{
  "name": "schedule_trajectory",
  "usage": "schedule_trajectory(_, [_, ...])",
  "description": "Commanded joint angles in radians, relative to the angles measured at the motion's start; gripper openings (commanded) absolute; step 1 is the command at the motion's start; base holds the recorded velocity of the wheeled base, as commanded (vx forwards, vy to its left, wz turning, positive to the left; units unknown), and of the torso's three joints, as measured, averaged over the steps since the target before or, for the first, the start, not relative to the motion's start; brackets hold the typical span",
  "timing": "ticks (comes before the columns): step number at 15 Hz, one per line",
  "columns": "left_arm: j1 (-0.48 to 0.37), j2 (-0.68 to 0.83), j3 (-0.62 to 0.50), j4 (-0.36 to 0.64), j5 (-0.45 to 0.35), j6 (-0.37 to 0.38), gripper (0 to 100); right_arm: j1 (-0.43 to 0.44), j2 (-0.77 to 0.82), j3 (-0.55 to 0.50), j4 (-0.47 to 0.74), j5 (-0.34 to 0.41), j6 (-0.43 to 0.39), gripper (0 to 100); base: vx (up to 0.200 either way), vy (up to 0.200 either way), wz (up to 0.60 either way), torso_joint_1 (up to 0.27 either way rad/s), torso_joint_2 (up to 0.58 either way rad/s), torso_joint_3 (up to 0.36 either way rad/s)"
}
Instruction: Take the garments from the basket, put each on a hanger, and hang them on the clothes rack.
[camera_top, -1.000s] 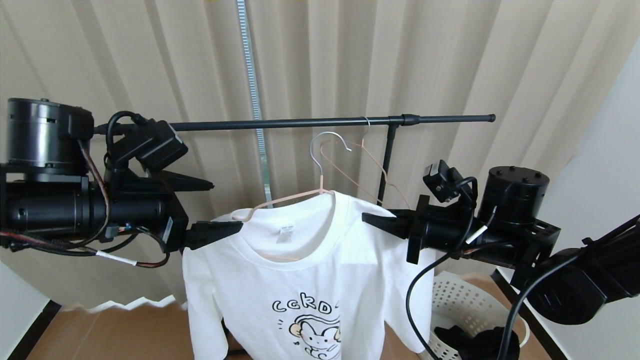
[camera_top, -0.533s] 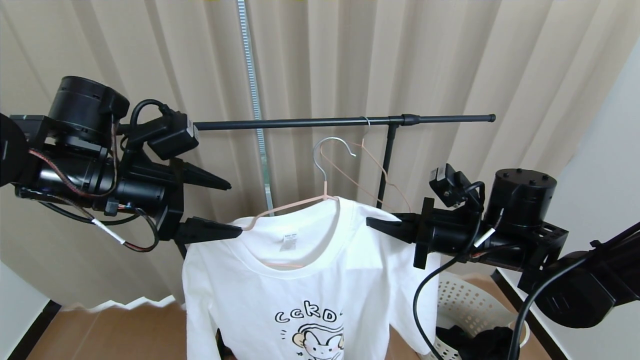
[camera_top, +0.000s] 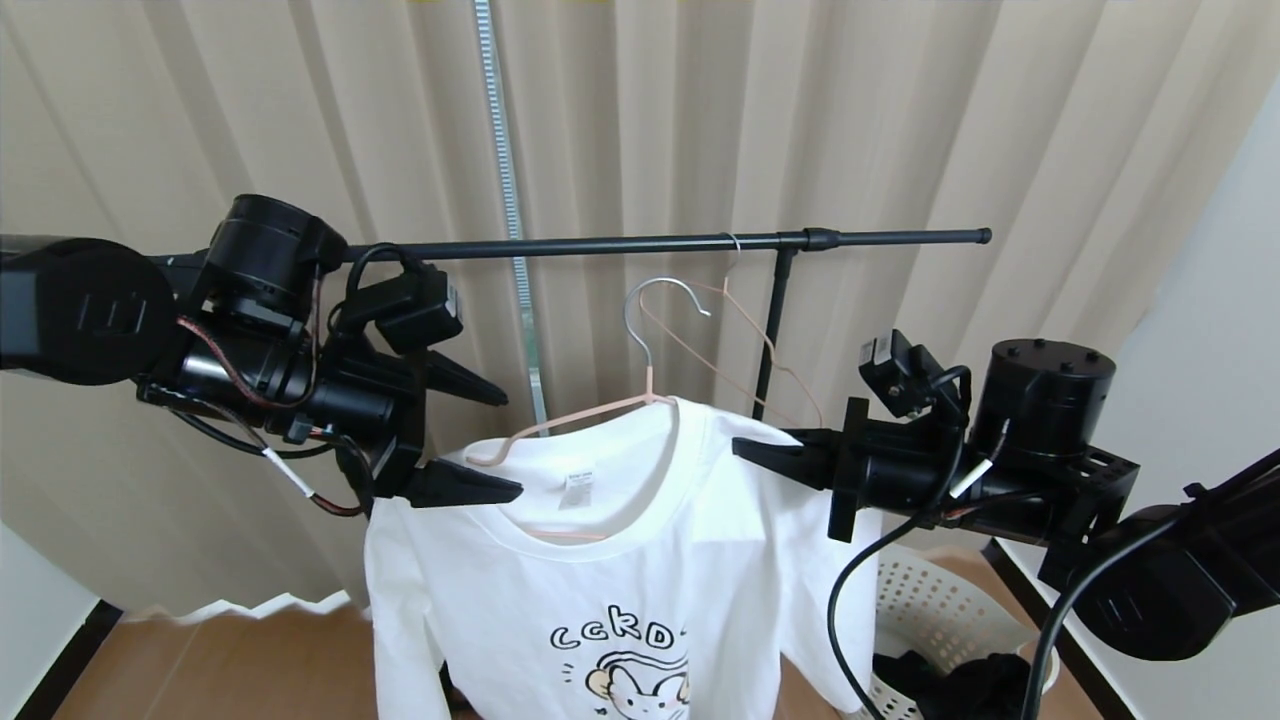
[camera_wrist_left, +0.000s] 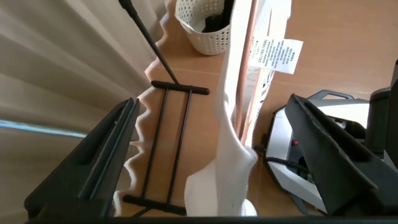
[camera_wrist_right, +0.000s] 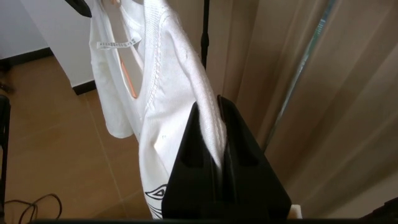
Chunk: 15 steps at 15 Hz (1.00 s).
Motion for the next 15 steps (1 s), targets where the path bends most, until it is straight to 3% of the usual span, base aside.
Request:
schedule_trajectory(1, [-0.009,0.034,-0.011,0.000,0.001,-0.001,100,0.001,-0.010,0.005,-0.001,0.000,-0.001,0,0.000,0.000,0.00,0.000,0.00,0.000])
schedule_trajectory(11, [-0.030,0.076,-0.030,-0.001,0.005,-0.002,100,0.004,-0.027,0.011,-0.001,0.000,-0.001,0,0.000,0.000,0.00,0.000,0.00,0.000])
schedule_trajectory(12, [-0.030,0.076,-0.030,-0.001,0.005,-0.002,0,0.004,-0.027,0.011,-0.001,0.000,-0.001,0,0.000,0.000,0.00,0.000,0.00,0.000])
schedule_trajectory(15, [-0.030,0.067,-0.025,-0.001,0.005,0.001,0,0.004,-0.027,0.011,-0.001,0.000,-0.001,0,0.000,0.000,0.00,0.000,0.00,0.000])
